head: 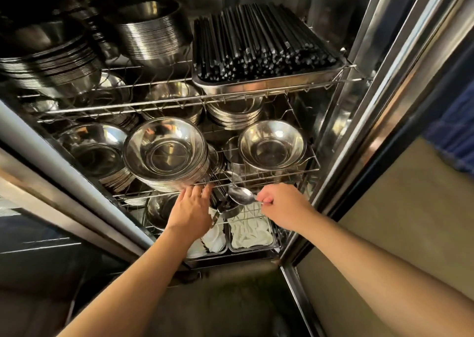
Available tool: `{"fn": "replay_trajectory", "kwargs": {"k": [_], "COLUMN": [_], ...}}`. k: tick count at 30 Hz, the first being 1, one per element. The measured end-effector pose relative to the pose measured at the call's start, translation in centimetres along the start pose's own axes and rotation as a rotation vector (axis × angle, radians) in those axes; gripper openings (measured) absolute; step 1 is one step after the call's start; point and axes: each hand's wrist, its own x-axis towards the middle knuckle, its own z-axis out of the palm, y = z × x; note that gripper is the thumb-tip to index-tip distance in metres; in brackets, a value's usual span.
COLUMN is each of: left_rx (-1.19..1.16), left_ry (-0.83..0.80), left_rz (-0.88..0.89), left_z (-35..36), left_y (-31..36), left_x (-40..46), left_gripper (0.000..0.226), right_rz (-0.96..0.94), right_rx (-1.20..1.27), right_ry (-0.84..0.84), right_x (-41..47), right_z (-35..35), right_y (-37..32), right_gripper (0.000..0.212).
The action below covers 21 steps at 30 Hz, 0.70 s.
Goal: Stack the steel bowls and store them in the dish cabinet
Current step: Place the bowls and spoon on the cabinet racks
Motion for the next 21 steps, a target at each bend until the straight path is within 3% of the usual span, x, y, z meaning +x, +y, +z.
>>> {"fn": "replay_trajectory", "kwargs": {"k": [12,21], "left_rx": [-0.227,-0.236], "left_ry": [-0.064,-0.044], "left_rz": [-0.094,-0.101], "left_z": [0.3,0.4], "left_y": [0.7,0.8], "left_x": [-0.7,-0.5], "left_gripper": [0.09,0.09], "right_rz": [0.291,0.469], "right_rx": [0.146,0.135], "right_ry": [-0.149,-0.111], "right_x": [7.3,12.0], "right_z": [9.5,13.1], "right_y": [0.3,-0.4], "right_gripper": [0.024,0.03]}}
